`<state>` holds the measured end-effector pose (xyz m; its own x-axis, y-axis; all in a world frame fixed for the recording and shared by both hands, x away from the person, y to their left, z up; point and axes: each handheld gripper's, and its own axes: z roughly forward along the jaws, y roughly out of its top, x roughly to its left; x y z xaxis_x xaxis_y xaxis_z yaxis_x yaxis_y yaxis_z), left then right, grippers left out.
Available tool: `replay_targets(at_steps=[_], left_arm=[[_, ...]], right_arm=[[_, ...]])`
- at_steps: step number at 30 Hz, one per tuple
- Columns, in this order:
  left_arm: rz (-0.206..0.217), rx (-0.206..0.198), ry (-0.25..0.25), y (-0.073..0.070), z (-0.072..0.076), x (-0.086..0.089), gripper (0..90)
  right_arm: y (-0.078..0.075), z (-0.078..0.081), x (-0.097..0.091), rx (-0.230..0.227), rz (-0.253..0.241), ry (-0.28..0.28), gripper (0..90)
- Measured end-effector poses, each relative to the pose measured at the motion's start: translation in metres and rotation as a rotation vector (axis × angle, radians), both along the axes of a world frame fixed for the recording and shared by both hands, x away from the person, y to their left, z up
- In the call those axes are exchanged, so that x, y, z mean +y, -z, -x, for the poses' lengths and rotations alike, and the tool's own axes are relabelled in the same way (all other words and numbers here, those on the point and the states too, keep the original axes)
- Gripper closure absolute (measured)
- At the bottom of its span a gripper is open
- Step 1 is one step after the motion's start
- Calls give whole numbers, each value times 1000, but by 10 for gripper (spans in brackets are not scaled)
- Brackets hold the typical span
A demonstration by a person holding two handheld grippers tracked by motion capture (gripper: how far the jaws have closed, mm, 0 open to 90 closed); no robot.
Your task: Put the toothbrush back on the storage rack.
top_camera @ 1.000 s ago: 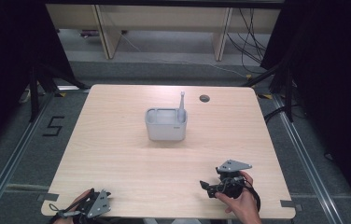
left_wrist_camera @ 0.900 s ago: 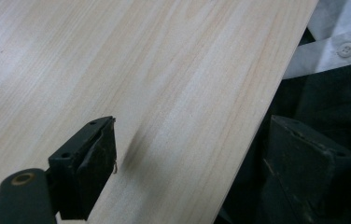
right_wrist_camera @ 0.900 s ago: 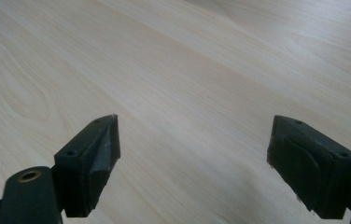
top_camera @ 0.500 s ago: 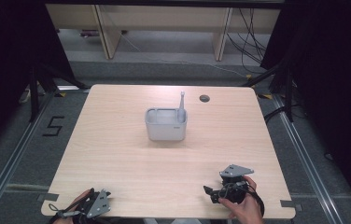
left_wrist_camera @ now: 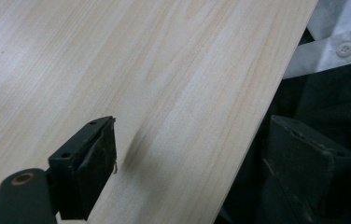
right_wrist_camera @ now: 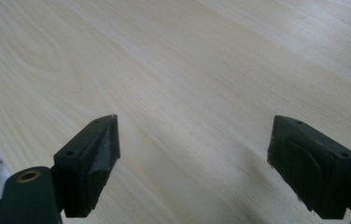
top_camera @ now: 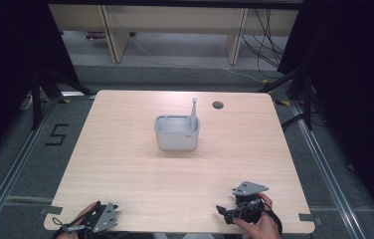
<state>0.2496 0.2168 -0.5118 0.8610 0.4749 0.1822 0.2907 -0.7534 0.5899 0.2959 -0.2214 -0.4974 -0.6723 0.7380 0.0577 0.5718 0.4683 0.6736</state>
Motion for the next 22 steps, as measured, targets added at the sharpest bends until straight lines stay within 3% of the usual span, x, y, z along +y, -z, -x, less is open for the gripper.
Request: replay_targets(at_steps=[22], left_arm=[[-3,0,-3,1,0,0,160]], right_arm=[[1,0,-2,-11,-6,2,173]])
